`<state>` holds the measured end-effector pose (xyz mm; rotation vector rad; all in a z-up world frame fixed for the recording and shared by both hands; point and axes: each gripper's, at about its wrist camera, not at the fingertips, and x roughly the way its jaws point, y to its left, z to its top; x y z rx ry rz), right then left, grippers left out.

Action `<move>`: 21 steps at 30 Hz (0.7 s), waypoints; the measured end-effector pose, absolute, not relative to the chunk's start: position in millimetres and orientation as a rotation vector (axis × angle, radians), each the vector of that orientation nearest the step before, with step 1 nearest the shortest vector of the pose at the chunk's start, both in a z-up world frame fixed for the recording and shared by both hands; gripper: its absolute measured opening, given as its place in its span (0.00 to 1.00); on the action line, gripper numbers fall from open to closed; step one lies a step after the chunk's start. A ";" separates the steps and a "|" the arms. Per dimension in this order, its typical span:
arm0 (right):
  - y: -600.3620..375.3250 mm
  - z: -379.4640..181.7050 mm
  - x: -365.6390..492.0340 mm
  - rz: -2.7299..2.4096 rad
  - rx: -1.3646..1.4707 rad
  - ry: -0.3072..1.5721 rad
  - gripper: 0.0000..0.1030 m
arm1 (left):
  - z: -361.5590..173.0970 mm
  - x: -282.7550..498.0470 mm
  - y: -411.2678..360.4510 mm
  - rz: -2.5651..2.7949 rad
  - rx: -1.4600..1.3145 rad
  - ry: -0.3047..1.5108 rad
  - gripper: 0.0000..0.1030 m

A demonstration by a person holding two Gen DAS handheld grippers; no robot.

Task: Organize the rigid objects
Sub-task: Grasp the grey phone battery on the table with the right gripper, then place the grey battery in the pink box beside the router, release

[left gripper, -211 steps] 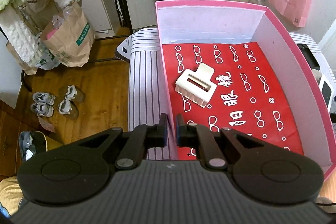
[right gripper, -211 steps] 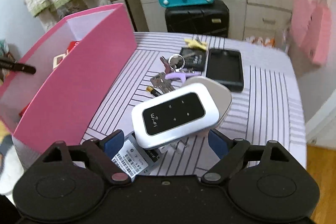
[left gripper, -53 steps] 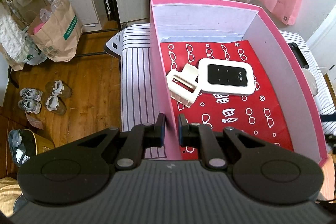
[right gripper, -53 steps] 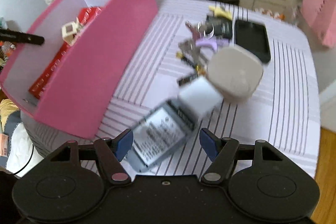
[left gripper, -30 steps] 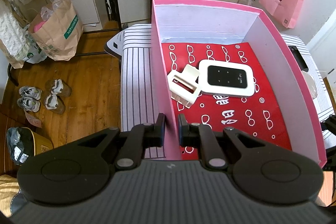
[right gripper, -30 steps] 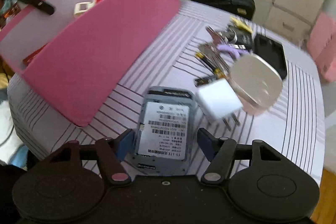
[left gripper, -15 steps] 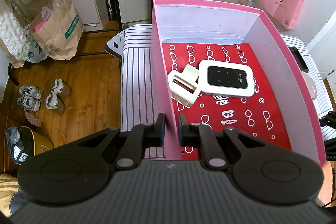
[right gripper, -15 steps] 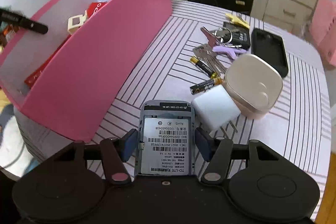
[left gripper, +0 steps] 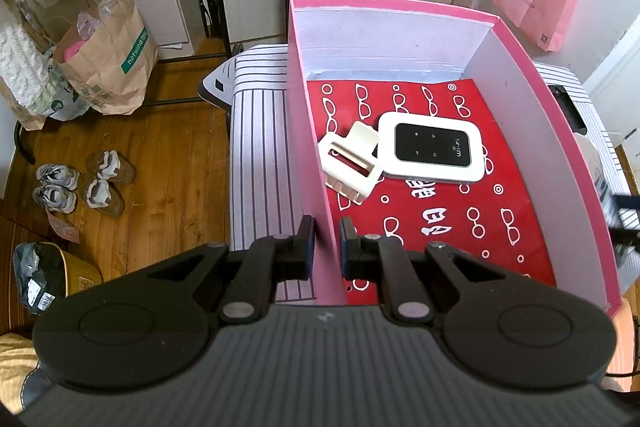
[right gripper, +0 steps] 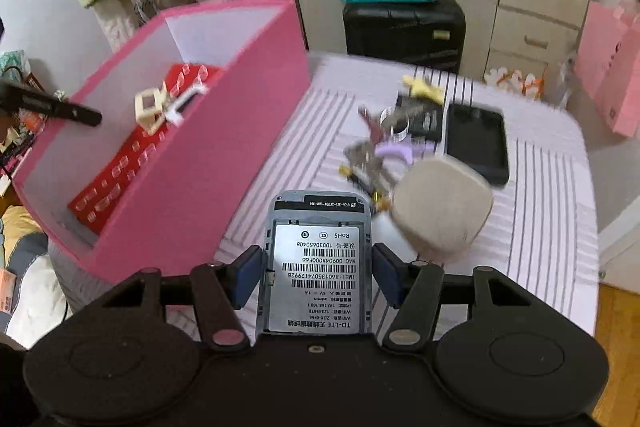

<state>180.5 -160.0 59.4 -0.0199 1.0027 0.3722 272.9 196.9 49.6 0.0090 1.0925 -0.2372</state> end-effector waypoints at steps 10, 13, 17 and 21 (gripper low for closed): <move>-114.9 132.3 208.0 0.568 -0.111 0.826 0.63 | 50.0 277.2 198.9 -0.248 0.015 1.124 0.11; -85.9 135.8 221.5 0.682 -0.149 0.827 0.63 | 50.1 281.7 202.9 -0.250 -0.020 1.141 0.12; -44.0 119.0 241.9 0.810 -0.208 0.885 0.63 | 49.0 279.3 205.2 -0.252 -0.031 1.129 0.12; -2.0 97.6 258.7 0.887 -0.297 0.956 0.63 | 49.5 277.3 202.9 -0.252 -0.017 1.122 0.12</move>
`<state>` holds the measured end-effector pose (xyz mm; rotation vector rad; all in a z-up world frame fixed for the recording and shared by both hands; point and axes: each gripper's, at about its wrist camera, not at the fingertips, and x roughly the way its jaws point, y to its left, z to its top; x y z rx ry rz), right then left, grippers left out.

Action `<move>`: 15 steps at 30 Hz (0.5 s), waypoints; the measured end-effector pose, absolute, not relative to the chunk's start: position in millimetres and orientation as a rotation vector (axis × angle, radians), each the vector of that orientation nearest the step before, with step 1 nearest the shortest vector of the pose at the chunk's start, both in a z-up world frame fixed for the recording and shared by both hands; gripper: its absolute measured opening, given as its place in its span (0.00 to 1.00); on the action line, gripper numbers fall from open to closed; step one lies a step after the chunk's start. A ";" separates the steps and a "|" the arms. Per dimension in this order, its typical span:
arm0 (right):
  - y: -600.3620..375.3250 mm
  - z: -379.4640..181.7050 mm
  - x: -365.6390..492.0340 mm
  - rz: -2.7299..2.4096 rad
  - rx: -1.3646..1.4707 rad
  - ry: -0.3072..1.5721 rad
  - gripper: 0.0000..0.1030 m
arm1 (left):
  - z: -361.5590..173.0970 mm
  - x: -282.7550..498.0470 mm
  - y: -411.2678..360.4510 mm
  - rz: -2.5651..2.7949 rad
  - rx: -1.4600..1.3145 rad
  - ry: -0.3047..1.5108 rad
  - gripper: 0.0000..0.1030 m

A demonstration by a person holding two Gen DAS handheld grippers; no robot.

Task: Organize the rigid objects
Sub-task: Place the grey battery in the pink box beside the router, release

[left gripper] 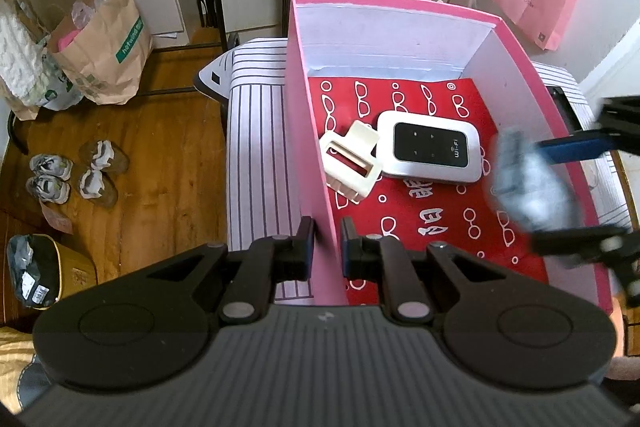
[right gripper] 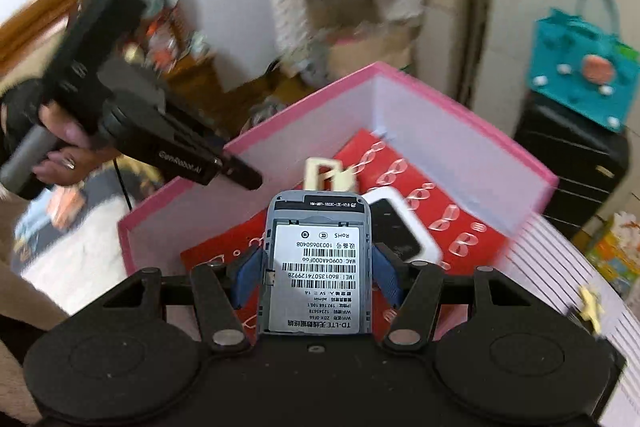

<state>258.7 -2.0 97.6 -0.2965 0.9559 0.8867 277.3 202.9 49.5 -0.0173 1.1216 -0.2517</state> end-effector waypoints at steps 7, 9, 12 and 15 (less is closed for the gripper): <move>51.5 63.7 273.5 0.992 -0.521 1.065 0.63 | 49.7 277.2 204.1 -0.258 -0.023 1.122 0.12; 62.4 58.5 275.4 1.038 -0.573 1.086 0.63 | 49.6 276.9 204.4 -0.257 -0.027 1.122 0.12; 77.3 50.4 279.1 1.092 -0.626 1.117 0.63 | 49.9 277.1 205.1 -0.258 -0.033 1.122 0.12; 88.7 42.1 285.1 1.104 -0.664 1.136 0.63 | 50.1 277.3 206.0 -0.258 -0.035 1.122 0.12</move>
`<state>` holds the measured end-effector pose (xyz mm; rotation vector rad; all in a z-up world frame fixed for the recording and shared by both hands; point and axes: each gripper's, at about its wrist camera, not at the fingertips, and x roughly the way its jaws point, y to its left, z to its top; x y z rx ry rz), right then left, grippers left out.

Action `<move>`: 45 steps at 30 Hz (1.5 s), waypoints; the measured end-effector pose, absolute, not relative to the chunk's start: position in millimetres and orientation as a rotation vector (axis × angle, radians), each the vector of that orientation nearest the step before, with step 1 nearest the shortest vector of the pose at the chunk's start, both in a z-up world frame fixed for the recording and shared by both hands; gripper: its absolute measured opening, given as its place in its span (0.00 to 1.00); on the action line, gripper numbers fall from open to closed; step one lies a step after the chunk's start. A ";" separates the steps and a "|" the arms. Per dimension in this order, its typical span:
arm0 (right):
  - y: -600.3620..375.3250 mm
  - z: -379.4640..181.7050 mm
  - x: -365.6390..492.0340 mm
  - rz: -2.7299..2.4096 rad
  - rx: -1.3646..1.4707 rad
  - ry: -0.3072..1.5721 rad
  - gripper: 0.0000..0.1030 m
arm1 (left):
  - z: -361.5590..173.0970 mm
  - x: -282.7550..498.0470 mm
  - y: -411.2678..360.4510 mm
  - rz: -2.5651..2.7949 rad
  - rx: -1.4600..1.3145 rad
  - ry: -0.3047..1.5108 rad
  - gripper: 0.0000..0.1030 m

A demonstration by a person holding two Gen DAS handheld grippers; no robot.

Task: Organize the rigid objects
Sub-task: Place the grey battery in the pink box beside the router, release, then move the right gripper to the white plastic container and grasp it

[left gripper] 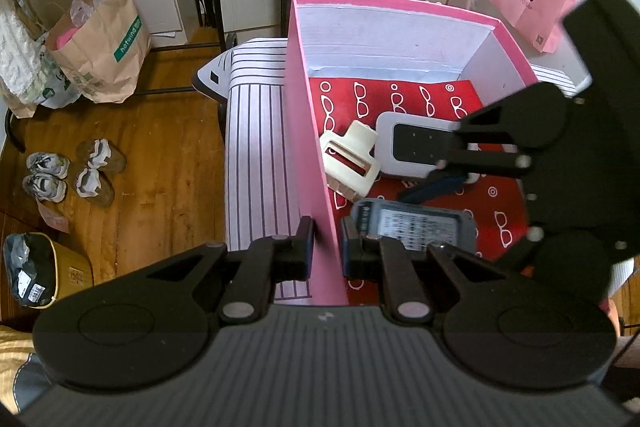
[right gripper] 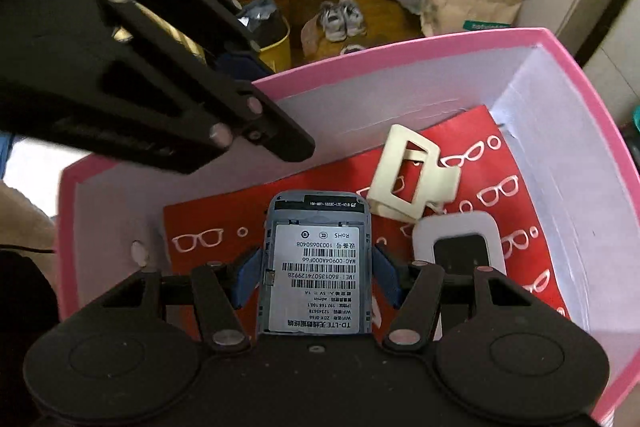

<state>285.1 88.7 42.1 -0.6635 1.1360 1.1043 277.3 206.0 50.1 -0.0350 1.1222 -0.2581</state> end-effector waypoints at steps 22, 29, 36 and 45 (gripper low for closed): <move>-13.1 115.8 271.9 0.905 -0.327 0.827 0.70 | 51.3 277.6 202.3 -0.258 -0.017 1.121 0.12; -92.1 122.4 253.5 0.695 -0.161 0.742 0.72 | 51.9 273.8 202.1 -0.253 -0.013 1.112 0.12; -156.8 109.4 237.8 0.492 -0.111 0.780 0.74 | 54.3 270.7 201.8 -0.245 -0.014 1.105 0.12; -215.0 60.2 224.4 0.292 -0.041 0.880 0.75 | 54.1 269.4 201.5 -0.225 -0.026 1.105 0.12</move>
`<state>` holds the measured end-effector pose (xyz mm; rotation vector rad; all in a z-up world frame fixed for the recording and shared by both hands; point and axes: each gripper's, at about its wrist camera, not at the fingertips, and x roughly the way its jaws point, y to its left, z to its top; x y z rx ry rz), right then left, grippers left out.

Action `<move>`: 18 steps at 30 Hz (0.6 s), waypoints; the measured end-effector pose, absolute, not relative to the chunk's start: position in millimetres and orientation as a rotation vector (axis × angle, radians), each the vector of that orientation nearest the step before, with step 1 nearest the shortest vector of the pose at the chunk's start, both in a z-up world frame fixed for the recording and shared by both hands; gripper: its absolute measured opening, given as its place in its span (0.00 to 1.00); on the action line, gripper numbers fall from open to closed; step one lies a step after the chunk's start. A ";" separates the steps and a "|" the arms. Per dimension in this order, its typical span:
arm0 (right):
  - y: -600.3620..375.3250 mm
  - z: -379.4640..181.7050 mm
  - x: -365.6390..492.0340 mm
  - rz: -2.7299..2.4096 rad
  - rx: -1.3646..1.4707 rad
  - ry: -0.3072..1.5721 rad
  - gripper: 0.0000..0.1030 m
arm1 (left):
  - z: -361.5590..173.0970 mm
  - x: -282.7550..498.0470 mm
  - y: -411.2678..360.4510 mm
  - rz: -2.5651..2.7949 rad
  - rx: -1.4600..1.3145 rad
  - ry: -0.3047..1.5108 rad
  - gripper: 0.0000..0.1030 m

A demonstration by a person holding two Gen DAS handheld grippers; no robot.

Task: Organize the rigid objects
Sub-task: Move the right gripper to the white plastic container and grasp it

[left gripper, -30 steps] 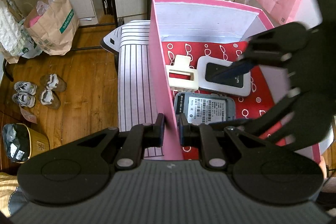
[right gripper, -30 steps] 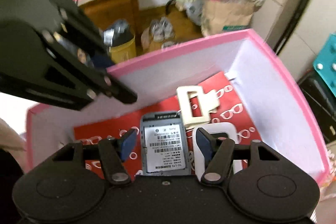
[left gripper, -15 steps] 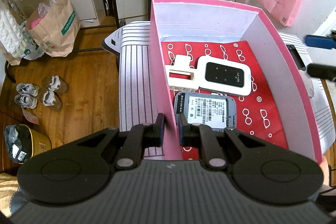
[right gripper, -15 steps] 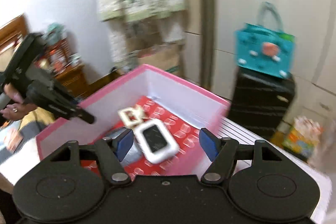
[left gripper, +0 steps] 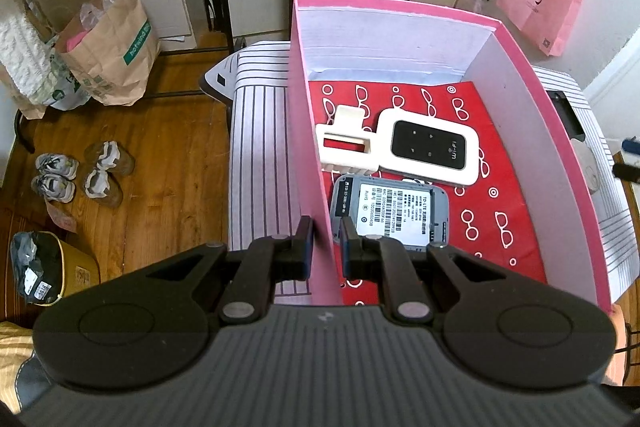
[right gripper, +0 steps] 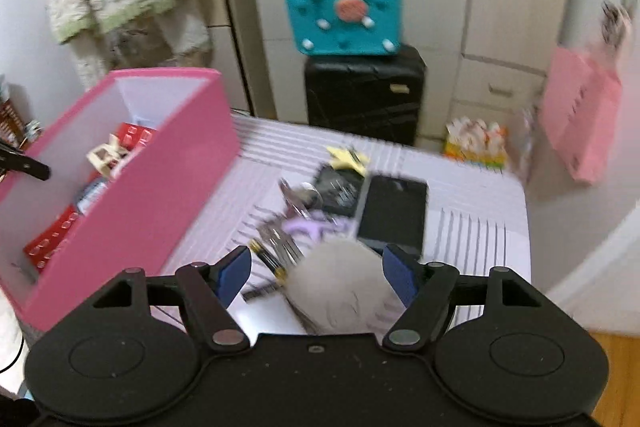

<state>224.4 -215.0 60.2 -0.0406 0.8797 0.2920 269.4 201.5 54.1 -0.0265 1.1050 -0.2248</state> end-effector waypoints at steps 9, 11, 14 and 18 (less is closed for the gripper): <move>-223.9 13.0 219.3 0.225 0.022 0.899 0.75 | 53.7 269.8 202.0 -0.217 -0.032 1.110 0.12; -223.9 5.8 219.6 0.212 0.035 0.889 0.76 | 53.9 269.7 201.4 -0.216 -0.029 1.111 0.12; -224.8 -1.8 220.3 0.204 0.064 0.871 0.78 | 53.9 269.6 201.4 -0.216 -0.028 1.111 0.12; -224.9 -6.3 221.9 0.206 0.105 0.846 0.81 | 53.9 269.3 200.6 -0.217 -0.023 1.110 0.12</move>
